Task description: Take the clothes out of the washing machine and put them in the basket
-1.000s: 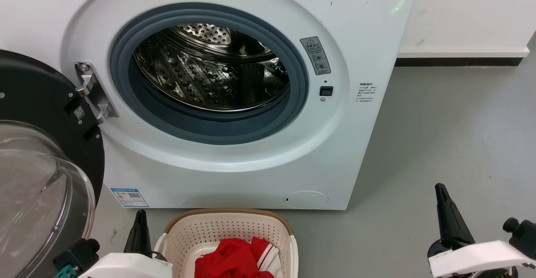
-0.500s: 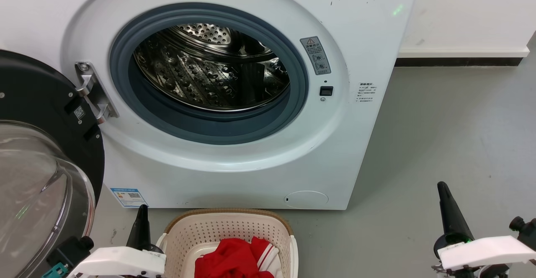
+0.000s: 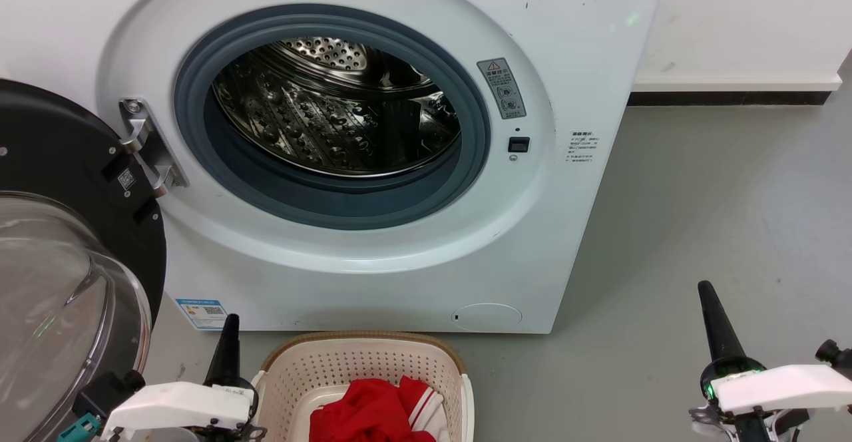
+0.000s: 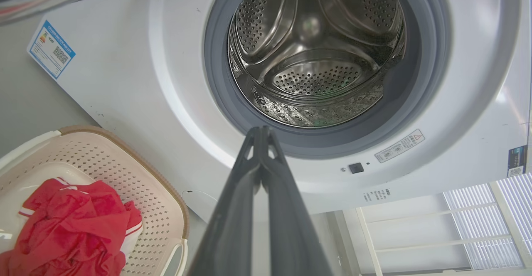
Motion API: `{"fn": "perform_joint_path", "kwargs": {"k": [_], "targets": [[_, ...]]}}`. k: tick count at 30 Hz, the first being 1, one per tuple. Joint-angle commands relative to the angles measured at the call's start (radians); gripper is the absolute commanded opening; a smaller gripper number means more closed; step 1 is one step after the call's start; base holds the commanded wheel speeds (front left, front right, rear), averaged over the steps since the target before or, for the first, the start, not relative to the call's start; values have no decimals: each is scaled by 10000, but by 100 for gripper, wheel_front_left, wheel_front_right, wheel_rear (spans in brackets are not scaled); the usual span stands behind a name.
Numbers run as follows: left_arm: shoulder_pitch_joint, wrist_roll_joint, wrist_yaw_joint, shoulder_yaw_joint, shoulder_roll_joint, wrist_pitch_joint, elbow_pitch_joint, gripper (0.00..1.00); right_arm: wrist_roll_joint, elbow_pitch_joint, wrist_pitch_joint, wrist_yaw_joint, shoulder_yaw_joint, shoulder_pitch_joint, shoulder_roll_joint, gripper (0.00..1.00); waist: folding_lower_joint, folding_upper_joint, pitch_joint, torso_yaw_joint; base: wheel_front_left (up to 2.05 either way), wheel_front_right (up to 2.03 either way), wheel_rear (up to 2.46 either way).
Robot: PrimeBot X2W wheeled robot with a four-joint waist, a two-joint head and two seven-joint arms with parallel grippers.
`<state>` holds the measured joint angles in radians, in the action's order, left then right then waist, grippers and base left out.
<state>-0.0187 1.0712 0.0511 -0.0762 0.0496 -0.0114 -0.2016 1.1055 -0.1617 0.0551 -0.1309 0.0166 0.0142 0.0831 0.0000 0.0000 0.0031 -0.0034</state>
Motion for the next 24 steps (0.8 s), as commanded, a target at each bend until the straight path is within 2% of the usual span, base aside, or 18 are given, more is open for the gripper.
{"fn": "perform_joint_path", "kwargs": {"k": [1,24], "targets": [[-233,301,72,-60,10,57,34,0,324,13,-65,0,35,244,63,0,0,0,0,1,0,0,0],[-575,2529,406,-202,10,594,-171,0,2558,-346,-624,0,247,563,40,0,0,0,0,13,0,0,0]]}}
